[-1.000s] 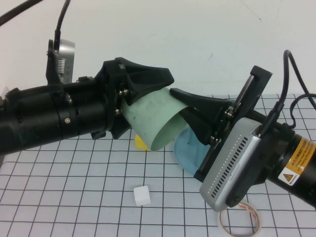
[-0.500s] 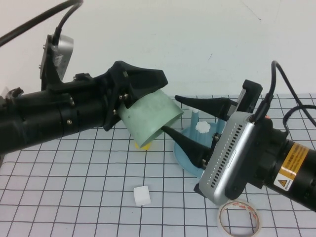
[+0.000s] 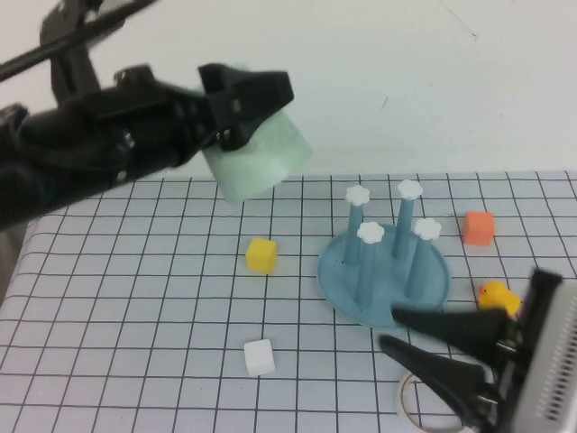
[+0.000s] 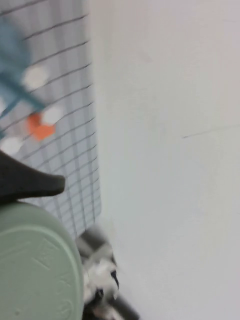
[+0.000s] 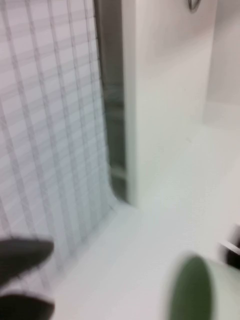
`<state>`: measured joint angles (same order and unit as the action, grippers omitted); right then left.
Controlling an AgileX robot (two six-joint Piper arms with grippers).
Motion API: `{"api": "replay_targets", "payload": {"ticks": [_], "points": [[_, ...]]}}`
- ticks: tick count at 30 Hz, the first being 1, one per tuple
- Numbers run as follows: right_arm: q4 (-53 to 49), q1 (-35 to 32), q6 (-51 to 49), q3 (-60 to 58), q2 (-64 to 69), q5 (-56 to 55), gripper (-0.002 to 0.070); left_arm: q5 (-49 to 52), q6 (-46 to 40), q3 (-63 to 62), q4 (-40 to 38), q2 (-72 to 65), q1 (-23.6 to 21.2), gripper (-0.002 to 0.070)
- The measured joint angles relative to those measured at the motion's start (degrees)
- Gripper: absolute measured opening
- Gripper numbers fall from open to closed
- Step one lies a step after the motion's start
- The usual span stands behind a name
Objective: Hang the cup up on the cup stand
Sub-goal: Place the cup on the cup holder
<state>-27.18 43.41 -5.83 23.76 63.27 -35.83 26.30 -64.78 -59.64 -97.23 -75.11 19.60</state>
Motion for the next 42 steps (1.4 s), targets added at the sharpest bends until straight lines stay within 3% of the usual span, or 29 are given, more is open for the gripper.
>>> {"api": "replay_targets", "payload": {"ticks": [1,4,8,11,14,22,30,42], "points": [[-3.0,0.0,-5.0,-0.5,-1.9,2.4,0.015,-1.2,-2.5,-0.9,-0.1,-0.5,0.5,0.0565],[-14.7,0.0,-19.4,-1.0,-6.9,10.0,0.0045,-3.6,-11.0,-4.0,-0.1,-2.9,2.7,0.0564],[-37.2,0.0,-40.4,-1.2,-13.1,17.1,0.0008,-4.5,-22.4,-9.1,-0.4,-8.5,5.5,0.0564],[-59.2,0.0,-63.1,-1.2,-17.9,19.8,0.0001,-5.8,-30.4,-12.5,-0.4,-13.0,6.7,0.0564],[-68.8,0.0,-77.4,-1.5,-21.6,18.8,0.0,-7.8,-34.2,-15.9,-0.4,-18.2,7.4,0.0564],[-72.8,0.0,-86.7,-1.8,-27.0,19.5,-0.0001,-7.2,-39.8,-26.2,-0.5,-31.3,7.4,0.0564],[-72.8,0.0,-85.9,-3.5,-27.4,26.2,-0.0001,5.1,-50.2,-32.4,-0.2,-39.8,7.5,0.0564],[-72.8,0.0,-81.6,-3.6,-27.5,28.3,-0.0001,0.7,-50.8,-33.1,-0.1,-44.8,7.5,0.0564]]}}
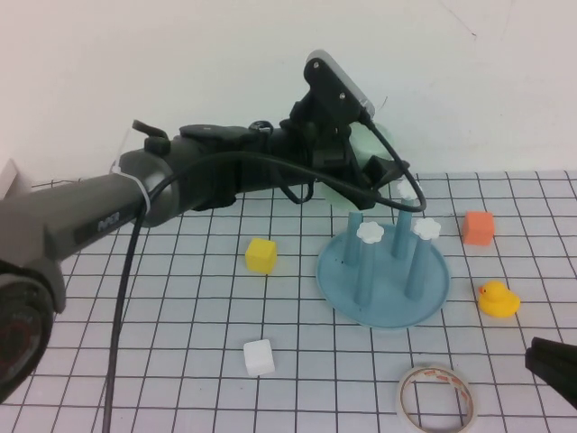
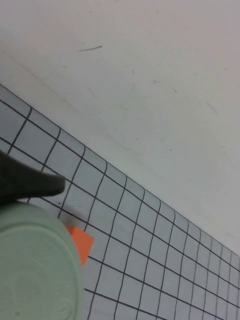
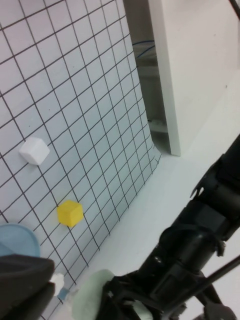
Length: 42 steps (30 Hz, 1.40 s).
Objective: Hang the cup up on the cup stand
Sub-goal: Place the cup on the cup holder
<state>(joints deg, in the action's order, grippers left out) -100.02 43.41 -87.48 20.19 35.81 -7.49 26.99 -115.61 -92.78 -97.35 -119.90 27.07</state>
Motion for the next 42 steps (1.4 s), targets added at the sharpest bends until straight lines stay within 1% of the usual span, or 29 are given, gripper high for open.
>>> {"api": "replay_targets", "payload": {"ticks": [5,11,18,27,28,31,34,37,39,42], "points": [[0.0,0.0,1.2,0.0,0.0,0.9,-0.0001,-1.2,0.9,-3.2,0.0,-2.3,0.0,0.0564],[0.0,0.0,1.3,0.0,0.0,1.5,-0.0001,-1.6,5.4,-7.3,-0.2,-6.1,0.0,0.0564],[0.0,0.0,1.4,0.0,0.0,1.6,-0.0001,-4.5,12.1,-7.8,-0.2,-8.9,0.0,0.0564],[0.0,0.0,1.4,0.0,0.0,1.3,-0.0001,-6.9,15.5,-7.8,-0.4,-9.0,0.0,0.0564],[0.0,0.0,1.5,0.0,0.0,1.3,-0.0001,-6.9,16.2,-7.8,-0.4,-9.0,0.0,0.0572],[0.0,0.0,2.9,0.0,0.0,1.3,-0.0001,-6.9,17.5,-7.9,-0.4,-9.0,0.0,0.063],[0.0,0.0,4.3,0.0,0.0,1.3,-0.0001,-7.3,17.9,-7.9,-0.4,-8.3,0.0,0.0642],[0.0,0.0,5.1,0.0,0.0,1.3,-0.0001,-8.0,17.8,-7.9,-0.4,-6.8,0.0,0.0619],[0.0,0.0,5.4,0.0,0.0,1.3,-0.0001,-8.2,17.6,-7.9,-0.4,-5.4,0.0,0.0583],[0.0,0.0,5.5,0.0,0.0,2.1,-0.0001,-8.4,17.6,-7.9,-0.4,-2.6,0.0,0.0475]]}}
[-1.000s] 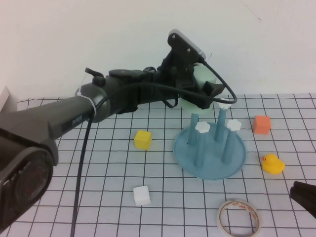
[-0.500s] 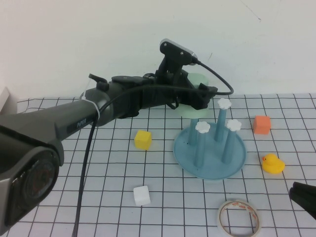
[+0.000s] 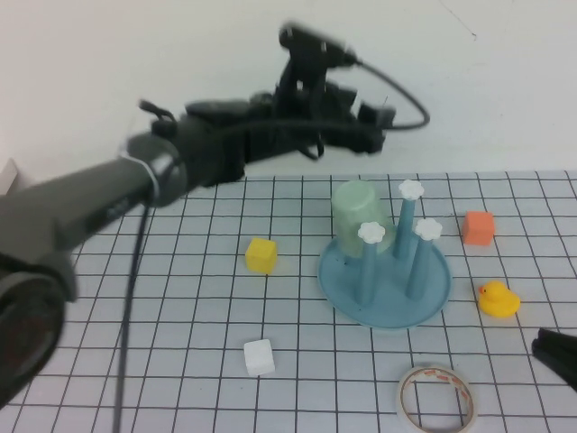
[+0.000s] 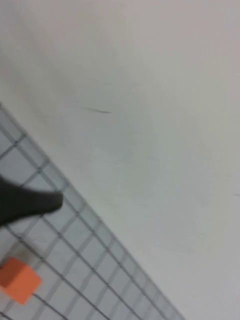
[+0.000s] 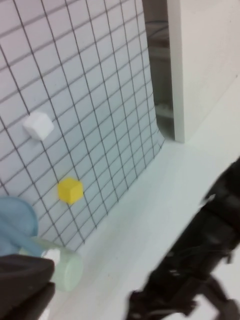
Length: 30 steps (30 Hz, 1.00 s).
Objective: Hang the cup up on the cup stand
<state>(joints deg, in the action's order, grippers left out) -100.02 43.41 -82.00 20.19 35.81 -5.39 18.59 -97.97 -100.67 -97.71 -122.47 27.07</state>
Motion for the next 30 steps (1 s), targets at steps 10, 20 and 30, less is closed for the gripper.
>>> {"api": "replay_targets", "payload": {"ticks": [10,20,30], "points": [[5.9,0.0,8.8,0.6,0.0,33.7,-0.0001,-3.2,-6.0,0.0,10.8,19.2,0.0,0.002],[43.0,0.0,65.6,14.1,0.0,63.8,-0.0001,-4.3,-4.3,1.4,17.9,45.1,0.0,0.0],[77.8,0.0,83.4,15.0,-8.1,51.5,-0.0001,-14.6,-1.6,22.9,29.3,67.4,0.0,0.0]]}}
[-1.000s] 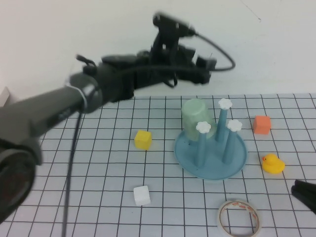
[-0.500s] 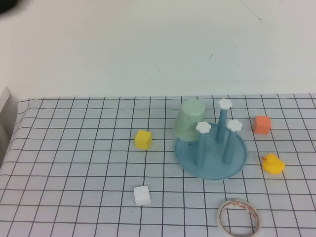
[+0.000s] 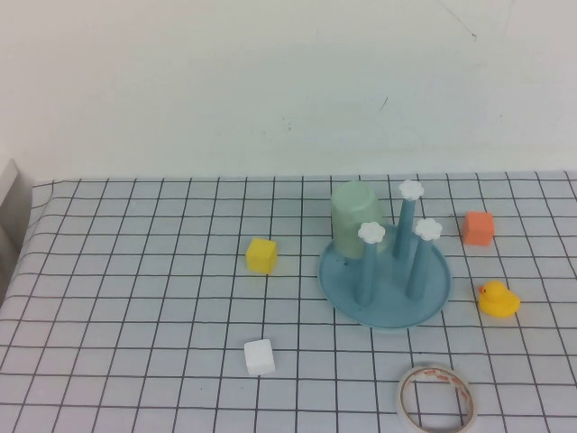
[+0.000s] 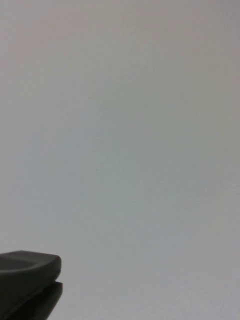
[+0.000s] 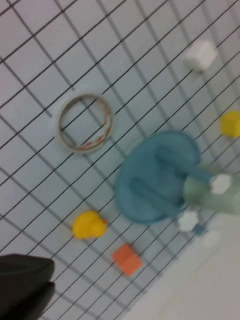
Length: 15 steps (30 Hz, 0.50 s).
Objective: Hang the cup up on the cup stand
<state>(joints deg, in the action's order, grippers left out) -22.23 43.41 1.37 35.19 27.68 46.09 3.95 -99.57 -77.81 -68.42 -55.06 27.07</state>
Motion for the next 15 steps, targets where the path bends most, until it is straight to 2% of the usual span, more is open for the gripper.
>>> {"api": "replay_targets", "payload": {"ticks": [7,15], "points": [[6.5,0.0,2.7,-6.2,-6.0,-2.7,-0.0001,-1.3,1.0,20.2,-7.7,14.9,0.0,0.0],[7.6,0.0,3.5,-9.9,-6.7,2.2,-0.0001,-4.0,1.0,39.5,-8.7,25.4,0.0,0.0]]}}
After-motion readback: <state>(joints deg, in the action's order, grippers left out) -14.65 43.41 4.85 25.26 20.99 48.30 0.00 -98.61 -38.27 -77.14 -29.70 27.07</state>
